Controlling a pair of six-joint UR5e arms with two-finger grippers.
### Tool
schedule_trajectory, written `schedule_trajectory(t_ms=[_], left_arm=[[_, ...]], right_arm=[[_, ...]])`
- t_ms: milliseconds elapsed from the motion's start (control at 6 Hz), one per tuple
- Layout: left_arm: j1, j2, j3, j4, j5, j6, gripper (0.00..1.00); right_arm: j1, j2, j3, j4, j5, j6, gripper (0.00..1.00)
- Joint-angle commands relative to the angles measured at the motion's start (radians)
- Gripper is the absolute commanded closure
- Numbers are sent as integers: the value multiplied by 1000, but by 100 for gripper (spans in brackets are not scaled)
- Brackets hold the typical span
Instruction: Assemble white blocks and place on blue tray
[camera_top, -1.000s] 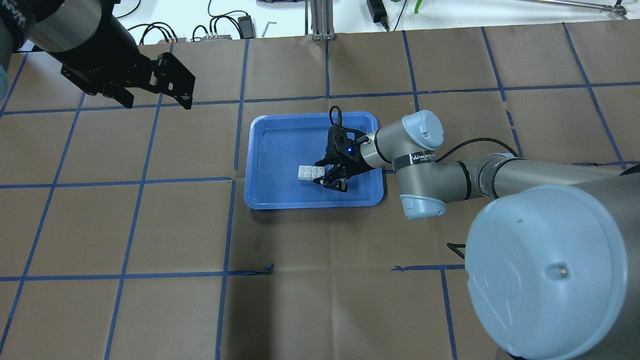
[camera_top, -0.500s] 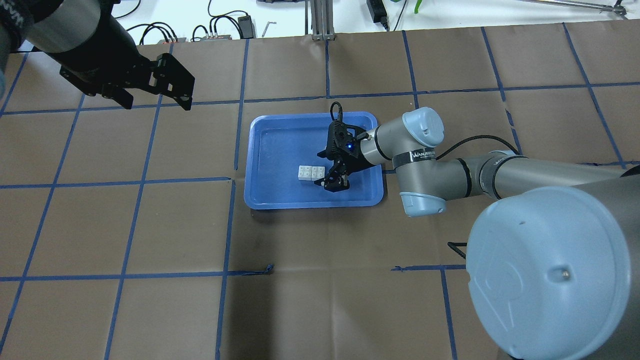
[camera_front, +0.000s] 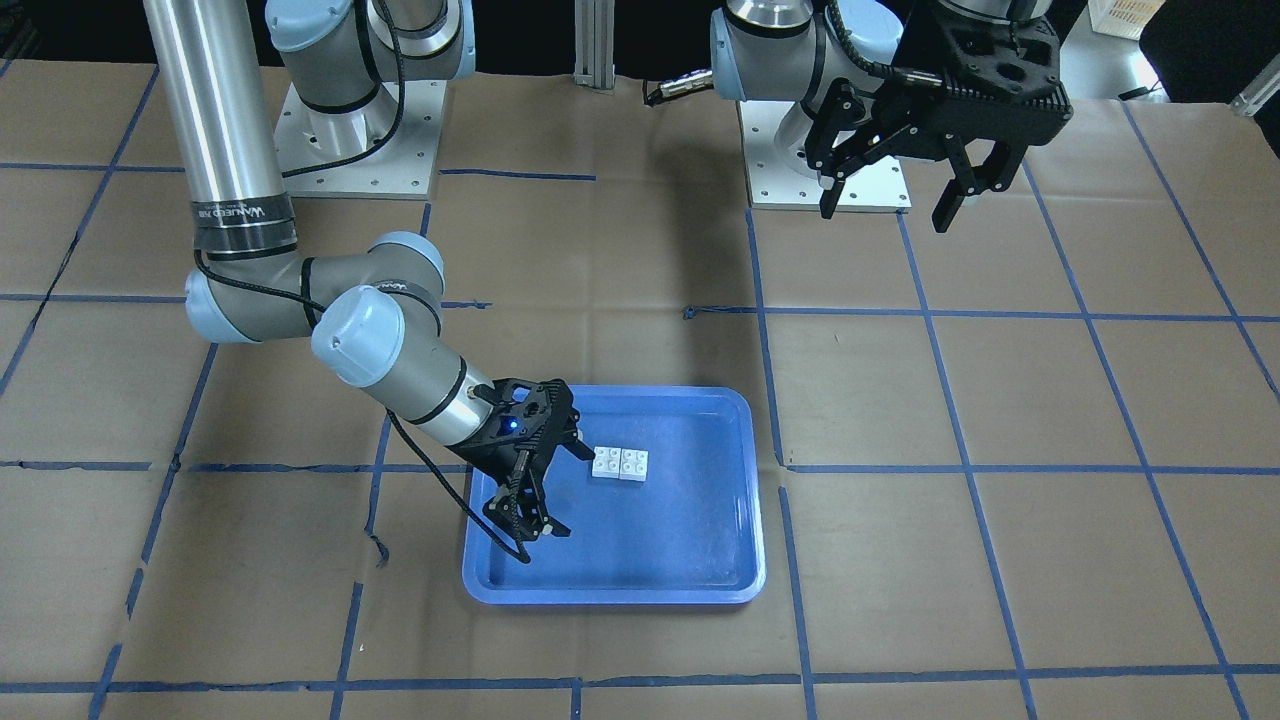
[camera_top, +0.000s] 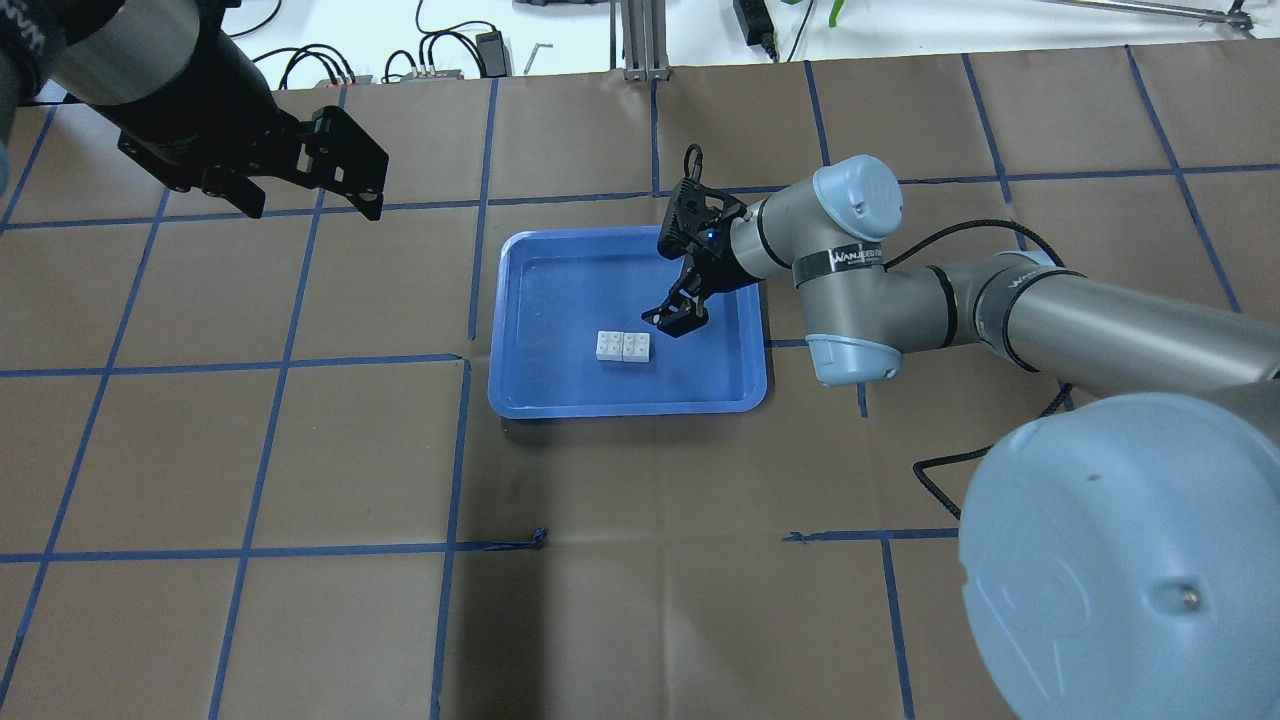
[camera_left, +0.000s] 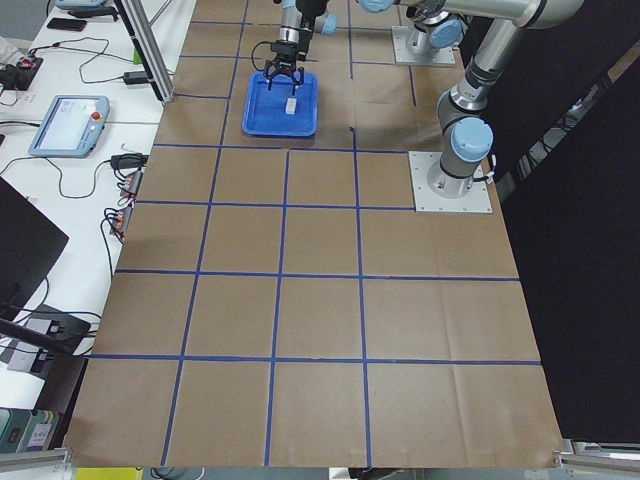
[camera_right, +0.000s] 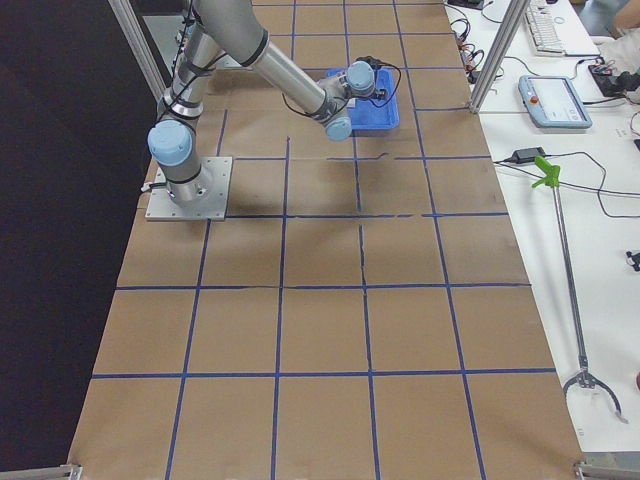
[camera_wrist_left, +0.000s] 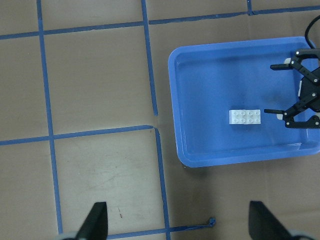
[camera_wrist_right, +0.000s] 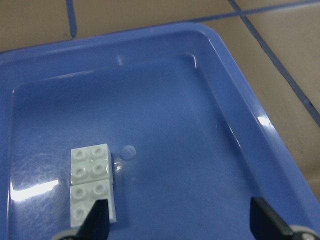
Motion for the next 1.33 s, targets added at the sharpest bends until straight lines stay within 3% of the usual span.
schedule_trajectory(t_ms=[0, 333, 667, 1167], left_arm=[[-1, 0, 0, 0, 0, 0, 1], [-1, 0, 0, 0, 0, 0, 1], [-1, 0, 0, 1, 0, 0, 1], [-1, 0, 0, 0, 0, 0, 1]], right_arm=[[-46, -137, -37, 329, -155, 10, 0], [-159, -252, -98, 673, -228, 27, 0], [-192, -286, -141, 741, -436, 378, 0], [-188, -366, -274, 1045, -587, 888, 0]])
